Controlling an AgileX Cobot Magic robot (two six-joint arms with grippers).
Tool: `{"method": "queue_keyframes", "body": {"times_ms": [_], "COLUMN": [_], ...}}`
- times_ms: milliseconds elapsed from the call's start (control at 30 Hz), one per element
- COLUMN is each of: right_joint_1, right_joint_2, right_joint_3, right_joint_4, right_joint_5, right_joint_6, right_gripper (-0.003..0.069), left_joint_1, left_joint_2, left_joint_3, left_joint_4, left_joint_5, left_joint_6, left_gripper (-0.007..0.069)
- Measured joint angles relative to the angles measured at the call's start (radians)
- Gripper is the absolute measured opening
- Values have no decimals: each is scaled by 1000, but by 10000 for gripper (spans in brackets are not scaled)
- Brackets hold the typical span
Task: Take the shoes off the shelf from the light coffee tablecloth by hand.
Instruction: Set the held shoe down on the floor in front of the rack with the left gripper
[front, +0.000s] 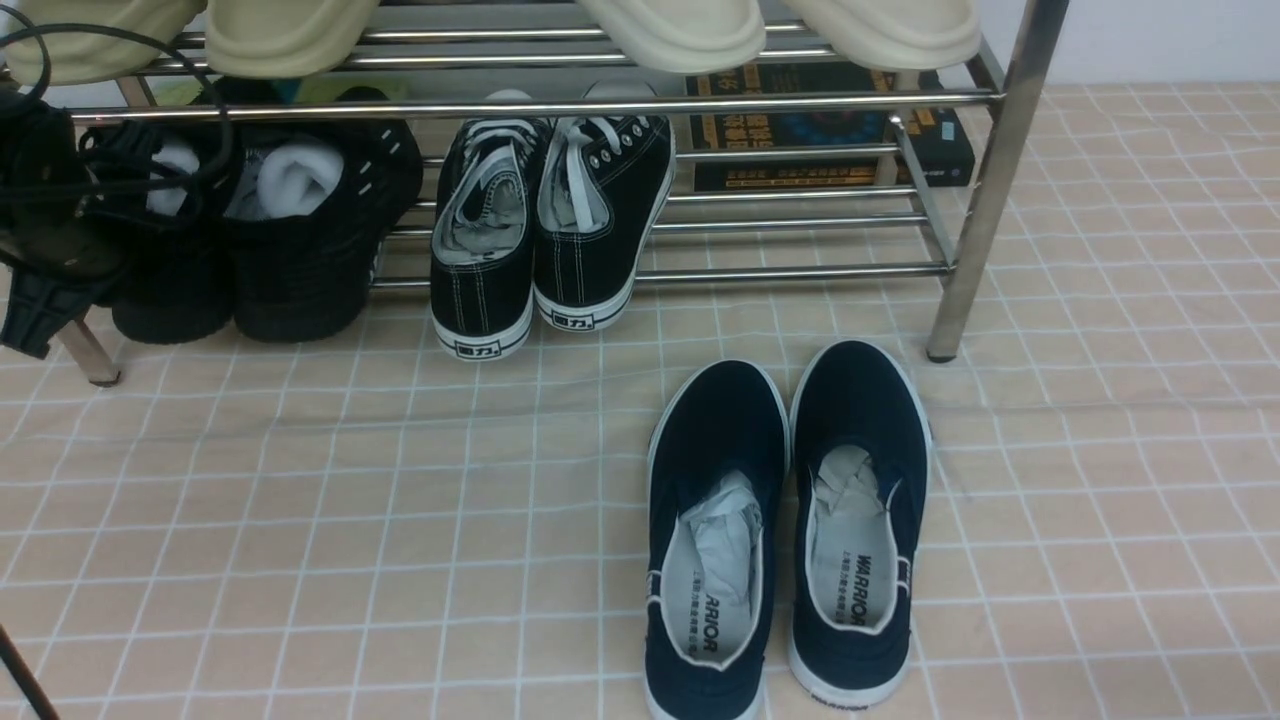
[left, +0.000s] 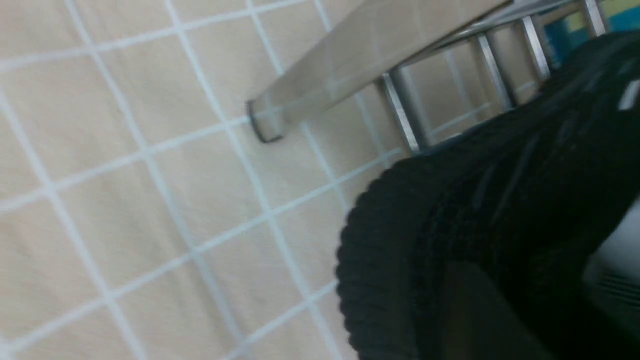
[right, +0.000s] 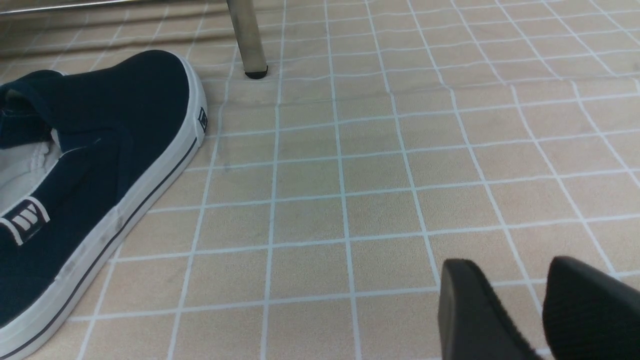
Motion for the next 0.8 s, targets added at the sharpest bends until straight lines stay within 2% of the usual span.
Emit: {"method": "queue_keyframes", "body": {"times_ms": [200, 500, 800], "right_joint_1": [0, 0, 0], "right_joint_2": [0, 0, 0], "right_joint_3": [0, 0, 0], "right_joint_4": [0, 0, 0], "right_joint_5": [0, 0, 0], "right_joint_6": [0, 0, 0], "right_gripper": [239, 239, 239], "left_joint_1": [0, 0, 0], "left_joint_2": [-46, -192, -426], "left_joint_3": [2, 8, 10], "left_joint_4": [0, -1, -7], "left_joint_5": [66, 193, 360], "left_joint_6": [154, 241, 520], "left_gripper": [87, 87, 87]}}
